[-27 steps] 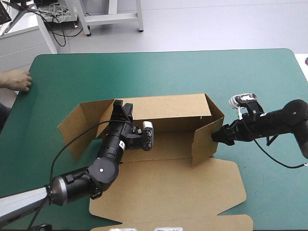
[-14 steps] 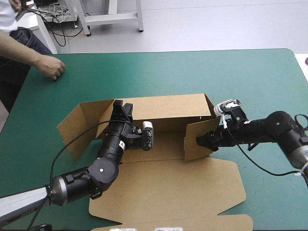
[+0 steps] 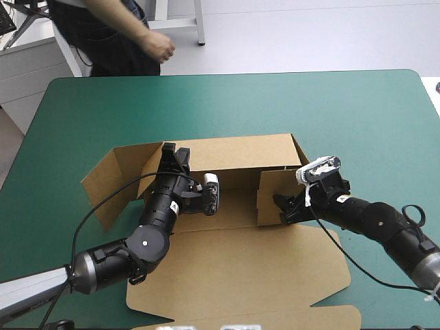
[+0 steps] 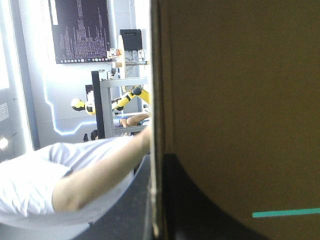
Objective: Fold the box
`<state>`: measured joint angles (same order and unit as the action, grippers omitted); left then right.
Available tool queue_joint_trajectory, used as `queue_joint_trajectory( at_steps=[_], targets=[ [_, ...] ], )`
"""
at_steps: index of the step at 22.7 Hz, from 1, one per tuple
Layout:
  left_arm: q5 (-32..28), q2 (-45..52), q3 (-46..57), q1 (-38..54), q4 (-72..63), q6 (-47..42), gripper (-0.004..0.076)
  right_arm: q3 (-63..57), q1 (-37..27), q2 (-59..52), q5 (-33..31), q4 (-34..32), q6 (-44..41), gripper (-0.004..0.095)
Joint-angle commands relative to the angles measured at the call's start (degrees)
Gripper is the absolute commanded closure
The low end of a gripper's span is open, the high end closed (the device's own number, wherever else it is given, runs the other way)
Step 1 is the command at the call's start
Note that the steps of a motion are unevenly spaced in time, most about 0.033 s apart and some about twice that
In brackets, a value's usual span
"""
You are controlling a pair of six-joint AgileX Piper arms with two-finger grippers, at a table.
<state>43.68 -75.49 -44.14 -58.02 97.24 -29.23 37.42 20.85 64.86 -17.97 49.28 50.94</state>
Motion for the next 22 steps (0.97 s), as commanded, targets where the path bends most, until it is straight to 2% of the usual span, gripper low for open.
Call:
queue_joint_trajectory(
  at_steps=[1, 4, 7, 8, 10, 11, 20, 22],
  targets=[
    [2.8, 2.0, -1.7, -0.4, 4.9, -0.4, 0.0734, 0.4, 3.9, -0.4, 9.5, 1.4, 0.5, 0.0284],
    [2.8, 2.0, -1.7, -0.4, 4.9, -0.4, 0.0734, 0.4, 6.6, 0.6, 14.3, 1.4, 0.3, 0.0399],
    [2.8, 2.0, -1.7, -0.4, 4.9, -0.4, 0.0734, 0.4, 7.0, 1.6, 15.1, 2.4, -0.1, 0.0563],
    [2.8, 2.0, -1.7, -0.4, 4.8, -0.4, 0.0734, 0.4, 7.0, 2.2, 15.3, 2.4, -0.1, 0.0694],
    [2.8, 2.0, -1.7, -0.4, 4.8, -0.4, 0.0734, 0.4, 7.0, 2.4, 16.1, 2.4, 0.3, 0.0858],
    [2.8, 2.0, -1.7, -0.4, 4.8, -0.4, 0.0734, 0.4, 7.0, 2.4, 16.6, 2.4, 0.4, 0.0909],
    [2.8, 2.0, -1.7, -0.4, 4.5, -0.4, 0.0734, 0.4, 7.0, 2.4, 18.0, 2.4, 0.4, 0.0928],
    [2.8, 2.0, -1.7, -0.4, 4.5, -0.4, 0.0734, 0.4, 7.0, 2.4, 17.5, 1.4, 0.4, 0.0891]
  ],
)
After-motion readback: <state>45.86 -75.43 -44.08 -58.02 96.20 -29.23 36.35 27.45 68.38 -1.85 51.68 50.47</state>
